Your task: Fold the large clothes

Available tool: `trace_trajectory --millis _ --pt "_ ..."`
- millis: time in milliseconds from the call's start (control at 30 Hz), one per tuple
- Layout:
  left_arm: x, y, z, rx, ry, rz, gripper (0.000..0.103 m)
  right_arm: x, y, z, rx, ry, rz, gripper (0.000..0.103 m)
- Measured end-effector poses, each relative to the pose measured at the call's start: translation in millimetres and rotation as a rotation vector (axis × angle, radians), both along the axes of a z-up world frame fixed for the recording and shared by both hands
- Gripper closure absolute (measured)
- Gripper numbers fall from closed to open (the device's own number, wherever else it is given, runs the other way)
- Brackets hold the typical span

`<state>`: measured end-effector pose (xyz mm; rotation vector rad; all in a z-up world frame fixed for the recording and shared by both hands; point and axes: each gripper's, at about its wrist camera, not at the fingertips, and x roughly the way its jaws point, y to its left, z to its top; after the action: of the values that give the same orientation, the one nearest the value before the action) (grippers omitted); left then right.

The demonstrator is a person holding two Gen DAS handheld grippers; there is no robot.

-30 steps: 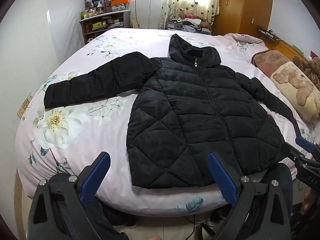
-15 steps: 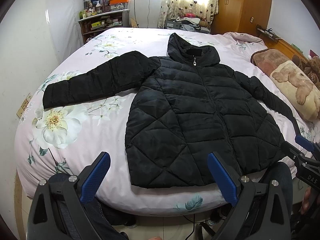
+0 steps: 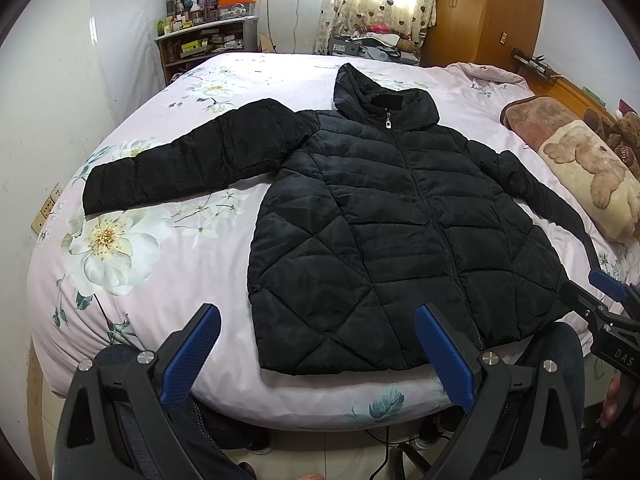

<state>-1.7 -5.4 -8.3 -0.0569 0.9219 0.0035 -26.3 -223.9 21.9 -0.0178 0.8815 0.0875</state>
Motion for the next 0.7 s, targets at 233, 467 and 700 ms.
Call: trace_trajectory --millis 233,467,700 --pt "0.8 0.9 -0.9 -0.003 0.004 0.000 0.004 0.6 1.5 -0.1 -0.002 0.004 0.000 0.018" --pt "0.7 0.8 -1.2 -0.004 0.004 -0.001 0.004 0.6 1.5 0.0 0.000 0.005 -0.001 0.018" --pt "0.8 0.5 -2.6 -0.004 0.005 -0.002 0.004 0.9 1.7 -0.3 -0.001 0.004 -0.001 0.018"
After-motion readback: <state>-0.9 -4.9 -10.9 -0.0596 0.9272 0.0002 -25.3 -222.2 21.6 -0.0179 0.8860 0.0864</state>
